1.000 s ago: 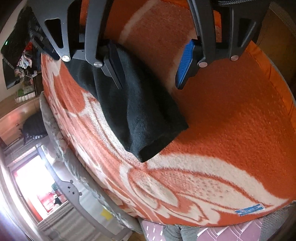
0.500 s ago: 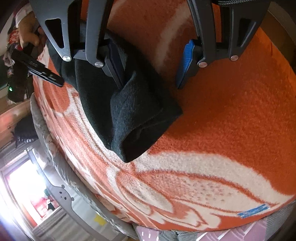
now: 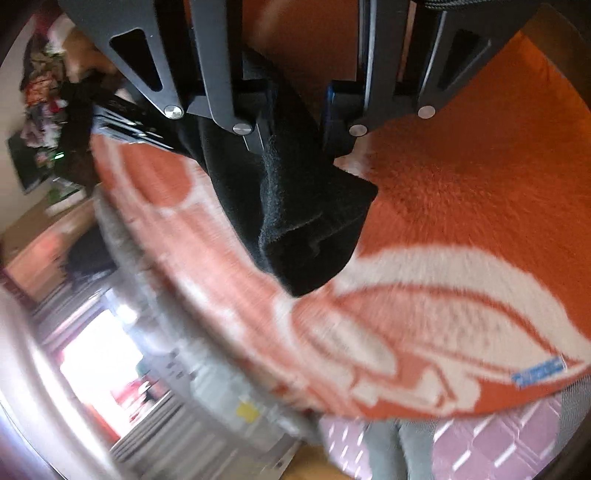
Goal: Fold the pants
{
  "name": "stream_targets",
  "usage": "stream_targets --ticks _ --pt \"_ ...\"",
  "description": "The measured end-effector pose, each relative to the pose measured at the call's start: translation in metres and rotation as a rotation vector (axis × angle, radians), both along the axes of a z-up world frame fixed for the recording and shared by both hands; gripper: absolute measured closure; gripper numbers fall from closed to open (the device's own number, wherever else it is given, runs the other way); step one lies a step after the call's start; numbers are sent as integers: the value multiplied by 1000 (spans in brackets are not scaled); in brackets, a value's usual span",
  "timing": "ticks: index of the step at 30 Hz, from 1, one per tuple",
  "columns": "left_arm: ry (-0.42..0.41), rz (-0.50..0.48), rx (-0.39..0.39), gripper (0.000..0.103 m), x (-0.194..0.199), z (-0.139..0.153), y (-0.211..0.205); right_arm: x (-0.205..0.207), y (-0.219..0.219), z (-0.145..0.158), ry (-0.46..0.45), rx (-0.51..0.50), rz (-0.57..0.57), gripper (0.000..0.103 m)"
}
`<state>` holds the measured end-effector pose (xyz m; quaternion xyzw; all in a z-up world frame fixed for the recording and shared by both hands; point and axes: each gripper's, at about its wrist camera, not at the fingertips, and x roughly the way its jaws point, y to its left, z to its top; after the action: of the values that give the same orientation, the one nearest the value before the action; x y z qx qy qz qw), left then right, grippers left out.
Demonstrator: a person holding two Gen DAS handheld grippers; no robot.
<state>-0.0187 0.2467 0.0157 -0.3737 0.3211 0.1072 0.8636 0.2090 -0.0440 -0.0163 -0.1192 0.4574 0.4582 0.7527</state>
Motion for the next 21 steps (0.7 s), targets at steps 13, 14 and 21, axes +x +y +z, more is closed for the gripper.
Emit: stream_targets --ticks 13,14,21 --pt "40 -26 48 85 -5 -27 39 -13 19 -11 -105 131 -152 93" --pt "60 -36 74 85 -4 -32 39 -14 20 -16 -107 123 -161 93" --pt "197 -8 172 59 3 -48 40 -5 10 -19 -62 90 -238 88"
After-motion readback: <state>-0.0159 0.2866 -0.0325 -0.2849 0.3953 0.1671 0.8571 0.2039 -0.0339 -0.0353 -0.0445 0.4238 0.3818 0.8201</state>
